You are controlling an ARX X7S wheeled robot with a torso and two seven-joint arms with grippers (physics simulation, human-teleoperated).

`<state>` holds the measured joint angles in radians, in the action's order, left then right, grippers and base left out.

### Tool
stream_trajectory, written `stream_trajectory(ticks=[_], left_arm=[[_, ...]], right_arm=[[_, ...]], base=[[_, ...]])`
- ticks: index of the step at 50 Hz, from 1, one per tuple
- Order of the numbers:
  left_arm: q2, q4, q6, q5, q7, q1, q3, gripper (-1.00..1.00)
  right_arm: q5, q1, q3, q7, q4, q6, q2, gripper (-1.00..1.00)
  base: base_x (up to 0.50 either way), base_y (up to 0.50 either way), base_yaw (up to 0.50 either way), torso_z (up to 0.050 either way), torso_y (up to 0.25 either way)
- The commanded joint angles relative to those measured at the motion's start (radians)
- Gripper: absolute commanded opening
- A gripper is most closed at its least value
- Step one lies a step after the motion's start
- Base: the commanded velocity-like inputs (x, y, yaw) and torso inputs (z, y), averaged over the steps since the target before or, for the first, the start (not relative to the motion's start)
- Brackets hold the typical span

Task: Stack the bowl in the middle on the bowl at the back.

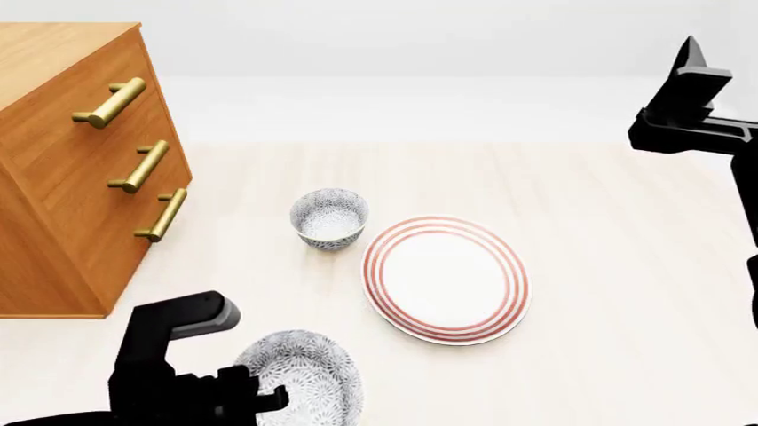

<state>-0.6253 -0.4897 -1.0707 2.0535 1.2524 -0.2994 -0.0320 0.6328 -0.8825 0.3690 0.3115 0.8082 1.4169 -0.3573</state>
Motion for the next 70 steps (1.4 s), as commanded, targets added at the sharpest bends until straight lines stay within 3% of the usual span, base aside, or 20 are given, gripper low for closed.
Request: stream_trajectory(ticks=[1, 10, 11, 32, 42, 49, 54, 59, 70], left_arm=[[-0.008, 0.000, 0.010, -0.005, -0.001, 0.001, -0.006, -1.00], [-0.015, -0.004, 0.014, -0.001, 0.000, -0.002, -0.012, -1.00], [-0.016, -0.005, 0.014, 0.000, 0.000, -0.003, -0.013, 1.00], [-0.052, -0.066, 0.039, 0.048, 0.035, -0.047, -0.014, 1.00], [-0.168, -0.225, 0.081, 0.150, 0.119, -0.212, 0.056, 1.00], [-0.312, -0.323, 0.117, 0.232, 0.172, -0.387, 0.138, 1.00], [-0.433, -0.387, 0.171, 0.337, 0.215, -0.433, 0.223, 1.00], [-0.516, -0.446, 0.205, 0.457, 0.264, -0.369, 0.392, 1.00], [-0.567, -0.479, 0.203, 0.591, 0.311, -0.132, 0.762, 1.00]], right_arm=[[0.006, 0.006, -0.001, 0.007, -0.006, -0.010, -0.001, 1.00], [0.010, 0.009, -0.003, 0.012, -0.009, -0.017, -0.002, 1.00], [0.011, 0.008, -0.004, 0.013, -0.009, -0.017, -0.002, 1.00], [0.052, -0.010, 0.027, 0.025, 0.011, 0.019, -0.004, 1.00], [0.161, -0.063, 0.127, 0.052, 0.083, 0.148, 0.014, 1.00], [0.752, -0.041, 0.285, 0.456, 0.034, 0.147, -0.092, 1.00], [1.124, 0.013, 0.315, 0.725, 0.009, 0.054, -0.220, 1.00], [1.282, 0.099, 0.382, 0.791, 0.033, -0.019, -0.314, 1.00], [1.441, 0.249, 0.557, 0.822, 0.072, -0.045, -0.416, 1.00]], base=[[0.00, 0.00, 0.00, 0.000, 0.000], [0.00, 0.00, 0.00, 0.000, 0.000], [0.00, 0.00, 0.00, 0.000, 0.000], [0.00, 0.00, 0.00, 0.000, 0.000], [0.00, 0.00, 0.00, 0.000, 0.000], [0.00, 0.00, 0.00, 0.000, 0.000], [0.00, 0.00, 0.00, 0.000, 0.000], [0.00, 0.00, 0.00, 0.000, 0.000], [0.00, 0.00, 0.00, 0.000, 0.000]])
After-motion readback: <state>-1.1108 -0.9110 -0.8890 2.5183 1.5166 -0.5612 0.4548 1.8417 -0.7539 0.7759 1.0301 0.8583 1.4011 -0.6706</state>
